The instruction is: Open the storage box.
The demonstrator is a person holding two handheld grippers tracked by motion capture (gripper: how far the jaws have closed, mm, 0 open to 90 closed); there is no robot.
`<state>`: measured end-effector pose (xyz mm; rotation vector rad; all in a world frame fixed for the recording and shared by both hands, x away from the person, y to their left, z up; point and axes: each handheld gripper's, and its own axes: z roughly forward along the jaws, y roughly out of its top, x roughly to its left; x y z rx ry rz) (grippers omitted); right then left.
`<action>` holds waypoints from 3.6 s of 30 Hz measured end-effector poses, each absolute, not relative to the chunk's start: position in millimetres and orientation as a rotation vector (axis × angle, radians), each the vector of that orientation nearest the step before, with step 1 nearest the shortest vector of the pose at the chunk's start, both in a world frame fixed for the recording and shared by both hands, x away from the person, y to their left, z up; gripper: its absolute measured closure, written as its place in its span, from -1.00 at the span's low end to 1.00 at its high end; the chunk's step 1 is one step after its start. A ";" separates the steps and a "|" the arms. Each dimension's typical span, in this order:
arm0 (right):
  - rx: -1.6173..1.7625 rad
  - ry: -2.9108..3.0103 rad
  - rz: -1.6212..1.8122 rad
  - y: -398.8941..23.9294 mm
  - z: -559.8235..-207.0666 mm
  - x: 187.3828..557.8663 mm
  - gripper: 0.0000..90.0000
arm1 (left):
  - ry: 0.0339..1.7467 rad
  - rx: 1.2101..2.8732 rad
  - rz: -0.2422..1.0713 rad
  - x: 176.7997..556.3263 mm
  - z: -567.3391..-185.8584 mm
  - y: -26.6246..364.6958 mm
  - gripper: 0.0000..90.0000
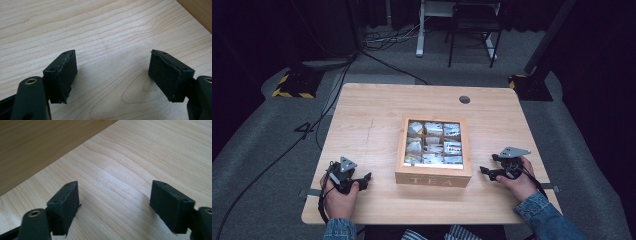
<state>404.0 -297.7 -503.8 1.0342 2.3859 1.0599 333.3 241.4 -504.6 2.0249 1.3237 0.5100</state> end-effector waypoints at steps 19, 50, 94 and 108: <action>1.092 2.428 1.180 -310.0 -500.8 400.8 1.00 | 1.288 2.066 0.486 335.2 -504.9 240.0 -0.67; 0.654 2.626 1.327 -273.0 -449.6 356.9 1.00 | 1.323 2.053 0.497 337.0 -505.3 234.1 -0.75; 0.615 2.499 1.604 -262.0 -406.9 359.5 1.00 | 1.357 2.027 0.510 337.8 -504.8 232.7 -0.66; 0.603 2.402 1.641 -254.6 -381.8 371.9 1.00 | 1.373 2.018 0.515 339.1 -505.1 232.6 -0.67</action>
